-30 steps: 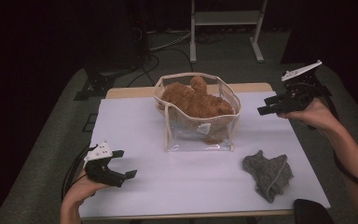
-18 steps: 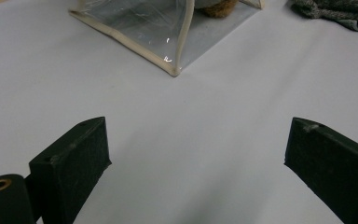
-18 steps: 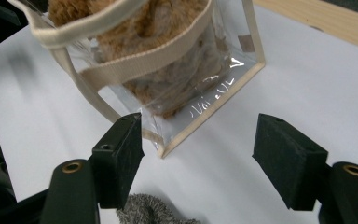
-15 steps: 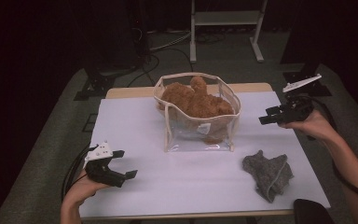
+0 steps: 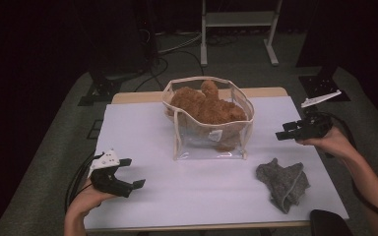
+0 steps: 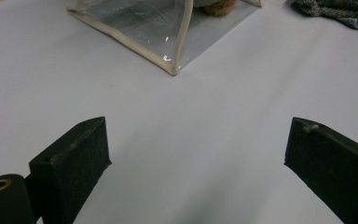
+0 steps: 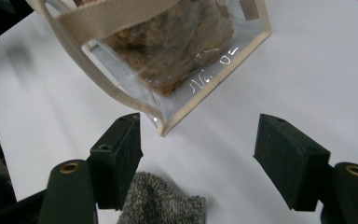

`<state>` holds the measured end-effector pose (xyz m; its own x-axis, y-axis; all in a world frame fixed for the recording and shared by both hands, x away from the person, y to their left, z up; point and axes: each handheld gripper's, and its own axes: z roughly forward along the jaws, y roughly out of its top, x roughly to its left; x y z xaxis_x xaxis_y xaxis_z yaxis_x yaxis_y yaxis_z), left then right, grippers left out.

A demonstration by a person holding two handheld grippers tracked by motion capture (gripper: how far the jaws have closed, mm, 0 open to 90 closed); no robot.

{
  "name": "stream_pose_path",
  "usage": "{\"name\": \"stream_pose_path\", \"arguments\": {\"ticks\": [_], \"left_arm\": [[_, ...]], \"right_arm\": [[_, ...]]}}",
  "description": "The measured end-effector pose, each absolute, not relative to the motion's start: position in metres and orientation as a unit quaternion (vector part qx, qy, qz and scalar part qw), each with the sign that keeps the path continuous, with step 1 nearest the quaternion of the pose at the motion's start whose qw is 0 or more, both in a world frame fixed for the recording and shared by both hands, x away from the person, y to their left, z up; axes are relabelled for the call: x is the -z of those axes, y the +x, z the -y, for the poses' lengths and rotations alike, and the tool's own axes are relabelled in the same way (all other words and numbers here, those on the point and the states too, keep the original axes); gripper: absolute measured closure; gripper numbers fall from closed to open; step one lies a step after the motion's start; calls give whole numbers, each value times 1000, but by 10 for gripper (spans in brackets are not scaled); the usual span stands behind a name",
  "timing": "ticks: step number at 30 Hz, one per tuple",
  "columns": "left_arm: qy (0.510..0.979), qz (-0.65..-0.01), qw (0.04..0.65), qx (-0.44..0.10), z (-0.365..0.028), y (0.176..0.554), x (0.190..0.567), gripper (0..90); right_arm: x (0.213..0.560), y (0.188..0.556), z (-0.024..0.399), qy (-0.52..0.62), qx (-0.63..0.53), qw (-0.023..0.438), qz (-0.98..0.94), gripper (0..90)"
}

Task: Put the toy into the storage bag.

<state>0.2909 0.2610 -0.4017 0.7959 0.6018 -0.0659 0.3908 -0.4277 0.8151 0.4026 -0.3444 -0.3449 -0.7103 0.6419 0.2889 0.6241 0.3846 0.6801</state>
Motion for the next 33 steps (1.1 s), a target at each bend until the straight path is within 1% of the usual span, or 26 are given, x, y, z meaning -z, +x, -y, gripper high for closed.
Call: {"name": "stream_pose_path", "arguments": {"ticks": [21,33], "left_arm": [[837,-297,445,-116,-259,291,402,55],[836,-302,444,-117,-258,293,403,55]], "right_arm": [[375,385,349,387,-400,-7,-831,291],[385,373,350,385,-402,-14,-831,280]]}}
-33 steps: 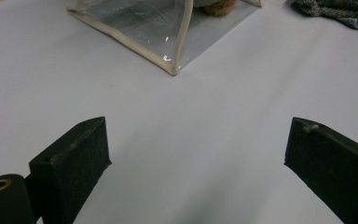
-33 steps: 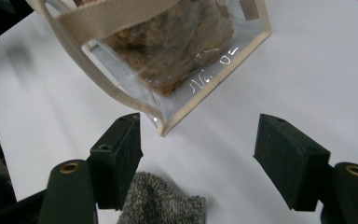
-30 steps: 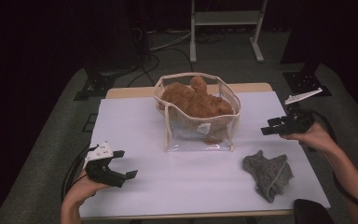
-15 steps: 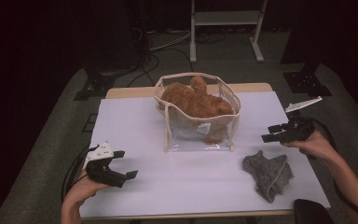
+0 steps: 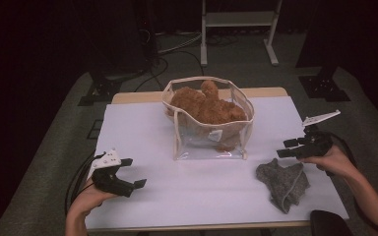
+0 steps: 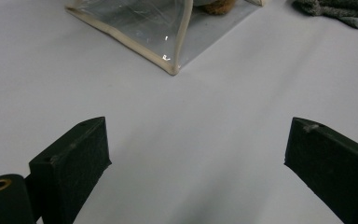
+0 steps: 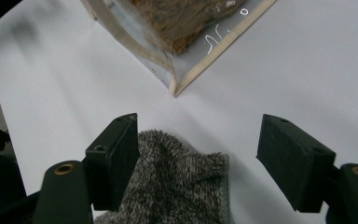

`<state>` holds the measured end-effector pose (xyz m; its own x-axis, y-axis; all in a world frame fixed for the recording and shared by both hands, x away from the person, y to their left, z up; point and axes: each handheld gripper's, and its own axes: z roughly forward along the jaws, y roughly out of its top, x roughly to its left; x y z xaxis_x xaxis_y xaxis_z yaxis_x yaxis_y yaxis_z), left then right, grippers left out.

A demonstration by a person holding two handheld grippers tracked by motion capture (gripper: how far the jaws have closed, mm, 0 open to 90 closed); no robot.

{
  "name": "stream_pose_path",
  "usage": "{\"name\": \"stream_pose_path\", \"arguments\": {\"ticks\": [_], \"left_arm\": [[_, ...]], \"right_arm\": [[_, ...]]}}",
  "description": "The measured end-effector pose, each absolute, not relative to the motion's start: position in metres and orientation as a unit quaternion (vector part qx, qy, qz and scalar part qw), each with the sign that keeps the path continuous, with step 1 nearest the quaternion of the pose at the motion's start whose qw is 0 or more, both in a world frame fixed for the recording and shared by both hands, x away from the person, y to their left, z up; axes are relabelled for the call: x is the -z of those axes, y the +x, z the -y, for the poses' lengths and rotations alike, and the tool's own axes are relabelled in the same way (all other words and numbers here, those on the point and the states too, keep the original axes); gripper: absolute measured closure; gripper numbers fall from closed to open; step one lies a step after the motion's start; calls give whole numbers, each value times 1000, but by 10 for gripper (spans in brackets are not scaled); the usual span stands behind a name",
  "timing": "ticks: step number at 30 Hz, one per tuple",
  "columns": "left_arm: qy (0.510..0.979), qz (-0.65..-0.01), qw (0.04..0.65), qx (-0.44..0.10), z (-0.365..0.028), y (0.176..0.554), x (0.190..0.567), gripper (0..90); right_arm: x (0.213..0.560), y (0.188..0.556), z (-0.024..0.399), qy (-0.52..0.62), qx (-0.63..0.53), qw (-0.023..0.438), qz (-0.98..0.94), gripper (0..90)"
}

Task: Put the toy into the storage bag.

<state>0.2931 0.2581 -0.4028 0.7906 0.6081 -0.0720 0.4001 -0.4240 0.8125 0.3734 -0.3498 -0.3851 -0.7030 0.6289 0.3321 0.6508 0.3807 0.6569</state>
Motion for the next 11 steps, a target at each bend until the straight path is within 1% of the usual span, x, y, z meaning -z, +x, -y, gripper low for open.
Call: {"name": "stream_pose_path", "arguments": {"ticks": [6,11], "left_arm": [[835,-303,444,-116,-259,294,404,56],[835,-301,447,-114,-256,296,405,56]], "right_arm": [[392,367,347,-383,400,18,833,275],[395,362,344,-377,404,12,834,269]]}}
